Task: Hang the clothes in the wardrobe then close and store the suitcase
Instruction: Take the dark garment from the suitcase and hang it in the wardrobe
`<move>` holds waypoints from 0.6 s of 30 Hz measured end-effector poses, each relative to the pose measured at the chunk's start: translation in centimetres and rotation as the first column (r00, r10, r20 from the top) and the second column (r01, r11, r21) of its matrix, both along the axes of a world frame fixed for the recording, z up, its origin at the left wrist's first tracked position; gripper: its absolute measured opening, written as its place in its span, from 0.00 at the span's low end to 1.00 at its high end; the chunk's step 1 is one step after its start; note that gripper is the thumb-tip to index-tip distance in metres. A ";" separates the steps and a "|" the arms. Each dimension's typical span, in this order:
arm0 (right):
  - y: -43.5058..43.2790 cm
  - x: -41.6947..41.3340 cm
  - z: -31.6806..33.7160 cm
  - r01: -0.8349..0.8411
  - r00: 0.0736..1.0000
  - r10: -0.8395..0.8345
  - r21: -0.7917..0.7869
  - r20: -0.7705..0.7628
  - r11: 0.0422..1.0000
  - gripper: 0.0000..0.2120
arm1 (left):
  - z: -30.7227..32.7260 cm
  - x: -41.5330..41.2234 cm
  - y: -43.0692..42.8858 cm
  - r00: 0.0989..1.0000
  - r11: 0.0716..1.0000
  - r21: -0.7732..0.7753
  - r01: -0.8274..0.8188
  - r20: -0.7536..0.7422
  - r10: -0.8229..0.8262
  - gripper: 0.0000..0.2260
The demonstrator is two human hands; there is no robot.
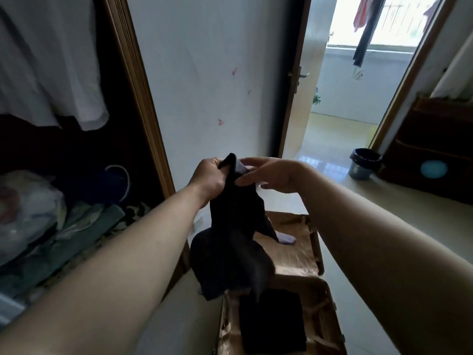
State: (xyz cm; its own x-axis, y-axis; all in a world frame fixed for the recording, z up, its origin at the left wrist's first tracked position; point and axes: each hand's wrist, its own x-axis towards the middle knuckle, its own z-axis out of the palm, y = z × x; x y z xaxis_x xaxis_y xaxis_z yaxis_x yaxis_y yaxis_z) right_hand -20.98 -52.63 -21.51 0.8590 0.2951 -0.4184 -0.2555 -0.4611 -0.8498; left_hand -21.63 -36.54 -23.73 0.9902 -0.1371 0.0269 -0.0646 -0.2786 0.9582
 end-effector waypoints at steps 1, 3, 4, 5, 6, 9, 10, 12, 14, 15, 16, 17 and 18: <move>0.8 0.4 0.8 -0.010 1.000 0.010 0.016 0.027 1.000 0.23 | 1.2 -0.2 0.3 1.000 1.000 0.024 0.007 0.025 -0.007 0.16; 2.5 0.7 2.9 0.003 0.995 -0.009 0.062 0.095 0.998 0.14 | 3.4 0.1 1.7 0.996 0.997 0.057 -0.043 0.077 0.038 0.14; 3.6 0.9 4.1 0.010 0.990 -0.018 0.054 0.142 0.998 0.12 | 4.6 0.3 2.9 0.991 0.994 0.082 -0.077 0.113 0.068 0.12; 4.4 1.4 5.1 0.024 0.981 -0.030 0.032 0.191 0.999 0.11 | 5.6 0.6 3.9 0.985 0.986 0.124 -0.108 0.149 0.089 0.09; 5.2 1.8 6.0 0.029 0.971 -0.029 0.003 0.235 1.000 0.11 | 6.4 0.8 5.0 0.977 0.972 0.186 -0.141 0.185 0.106 0.08; 9.0 2.9 9.3 -0.012 0.957 0.013 -0.004 0.289 1.000 0.08 | 8.6 1.6 9.1 0.950 0.874 0.416 -0.250 0.279 0.139 0.05; 10.4 3.3 10.1 -0.032 0.954 0.032 -0.006 0.300 0.999 0.07 | 8.9 1.9 10.5 0.943 0.822 0.491 -0.289 0.294 0.156 0.04; 13.0 3.6 11.7 -0.036 0.945 0.032 0.007 0.324 0.999 0.06 | 9.3 2.6 13.3 0.932 0.721 0.595 -0.356 0.287 0.222 0.07; 16.0 4.1 13.6 0.018 0.937 -0.038 0.063 0.346 0.998 0.06 | 9.8 3.5 17.0 0.911 0.637 0.651 -0.413 0.286 0.298 0.05; 17.1 4.3 14.5 0.046 0.928 -0.074 0.085 0.364 0.995 0.06 | 10.1 4.0 18.6 0.895 0.602 0.665 -0.443 0.285 0.343 0.09; 18.6 4.6 15.7 0.060 0.920 -0.097 0.108 0.380 0.992 0.08 | 10.7 4.3 20.7 0.878 0.576 0.669 -0.469 0.281 0.388 0.13; 19.7 4.8 16.8 0.060 0.913 -0.107 0.132 0.393 0.989 0.09 | 11.2 4.6 22.5 0.861 0.559 0.666 -0.493 0.281 0.423 0.13; 21.1 5.3 17.8 0.032 0.913 -0.092 0.154 0.398 0.988 0.09 | 11.9 5.1 24.6 0.847 0.548 0.659 -0.515 0.293 0.443 0.12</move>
State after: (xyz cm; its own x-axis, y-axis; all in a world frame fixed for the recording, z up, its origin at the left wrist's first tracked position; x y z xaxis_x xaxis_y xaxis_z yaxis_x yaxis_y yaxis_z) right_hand -15.71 -31.57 -3.72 0.9640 0.2658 0.0093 0.0982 -0.3233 -0.9412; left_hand -16.52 -11.97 -11.82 0.9128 0.3449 0.2186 0.2147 -0.8608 0.4616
